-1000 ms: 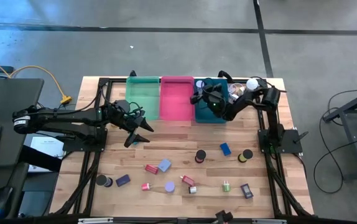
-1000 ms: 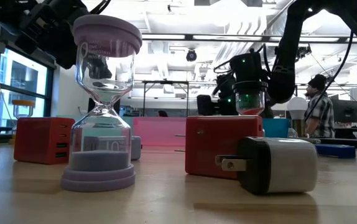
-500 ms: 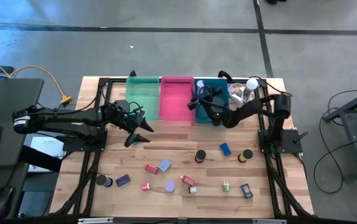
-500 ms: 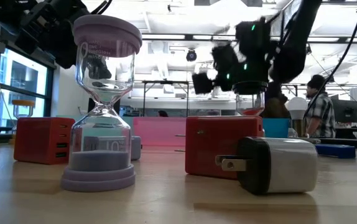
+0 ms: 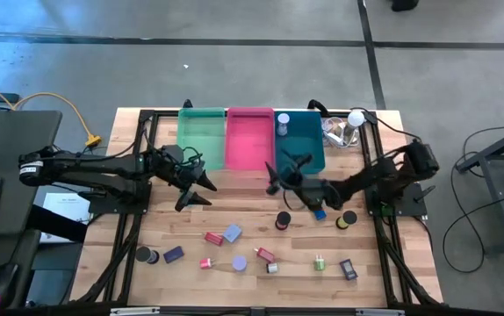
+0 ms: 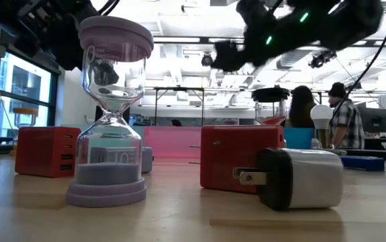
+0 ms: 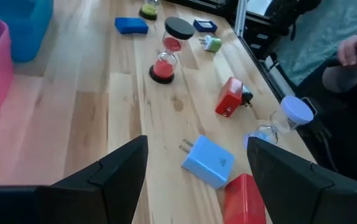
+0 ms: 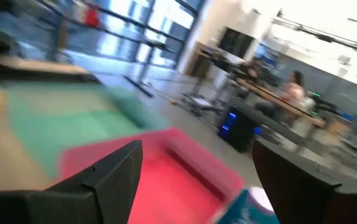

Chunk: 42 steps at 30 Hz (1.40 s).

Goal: Pick & Place Office items
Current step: Put the blue digital clock into the light blue bin

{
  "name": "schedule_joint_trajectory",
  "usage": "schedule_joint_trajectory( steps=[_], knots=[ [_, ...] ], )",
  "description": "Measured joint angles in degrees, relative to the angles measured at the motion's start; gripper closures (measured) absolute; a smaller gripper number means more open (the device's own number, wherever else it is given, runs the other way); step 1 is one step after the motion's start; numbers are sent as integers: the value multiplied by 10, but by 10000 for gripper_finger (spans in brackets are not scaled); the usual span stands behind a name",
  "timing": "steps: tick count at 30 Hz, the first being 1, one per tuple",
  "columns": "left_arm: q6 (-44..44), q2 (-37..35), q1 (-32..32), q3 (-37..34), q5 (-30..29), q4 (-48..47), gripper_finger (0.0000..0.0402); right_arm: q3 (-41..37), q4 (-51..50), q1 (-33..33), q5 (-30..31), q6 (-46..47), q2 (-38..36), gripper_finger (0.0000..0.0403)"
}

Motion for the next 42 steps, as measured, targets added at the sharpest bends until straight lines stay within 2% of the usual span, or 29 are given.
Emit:
schedule_joint_trajectory(
  steps=[6, 10, 12, 17, 23, 25, 30, 34, 42],
  knots=[
    [-14, 0, -48, 0, -43, 13, 134, 0, -73, 81, -1, 7, -58, 110],
    [-21, 0, -81, 0, -72, 13, 134, 0, -189, 116, -35, 93, -117, 110],
    [-32, 0, -96, 0, -90, 15, 134, 0, -271, 125, -92, 175, -152, 113],
    [-36, 0, -129, 0, -126, 16, 134, 0, -490, 115, -305, 399, -230, 122],
    [-34, 0, -151, 0, -159, 15, 134, 0, -651, 112, -447, 492, -244, 121],
    [-33, 0, -153, 0, -168, 15, 134, 0, -687, 109, -466, 530, -243, 123],
    [-25, 0, -153, 0, -169, 15, 134, 0, -734, 91, -473, 615, -243, 134],
    [-19, 0, -153, 0, -169, 15, 134, 0, -787, 73, -519, 687, -243, 141],
    [-10, 0, -153, 0, -169, 15, 134, 0, -870, 19, -550, 748, -243, 144]
  ],
)
